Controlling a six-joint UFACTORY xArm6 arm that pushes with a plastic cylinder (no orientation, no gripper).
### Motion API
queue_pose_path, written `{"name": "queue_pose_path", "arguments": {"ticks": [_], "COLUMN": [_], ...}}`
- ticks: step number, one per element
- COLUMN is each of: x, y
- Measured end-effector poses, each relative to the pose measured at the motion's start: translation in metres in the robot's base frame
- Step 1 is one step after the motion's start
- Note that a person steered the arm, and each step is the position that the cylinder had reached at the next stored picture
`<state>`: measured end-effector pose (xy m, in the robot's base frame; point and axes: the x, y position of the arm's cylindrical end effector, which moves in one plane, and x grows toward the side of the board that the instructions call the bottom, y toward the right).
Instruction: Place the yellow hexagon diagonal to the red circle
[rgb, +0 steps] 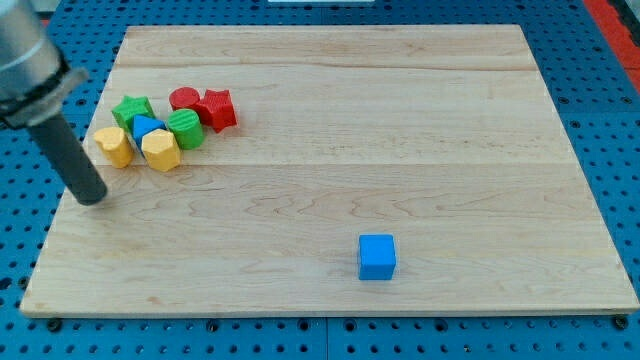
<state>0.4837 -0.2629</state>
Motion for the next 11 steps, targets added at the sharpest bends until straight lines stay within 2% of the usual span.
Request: {"name": "queue_pose_path", "arguments": {"ticks": [1, 2, 3, 4, 6, 7, 8, 9, 10, 11], "x": [-0.015, -0.024, -0.021, -0.045, -0.055, -0.052, -0.068, -0.129, -0.179, -0.185], "y": [0.026, 0.08, 0.039, 0.055, 0.186, 0.223, 0.262, 0.257, 0.225, 0.201]}}
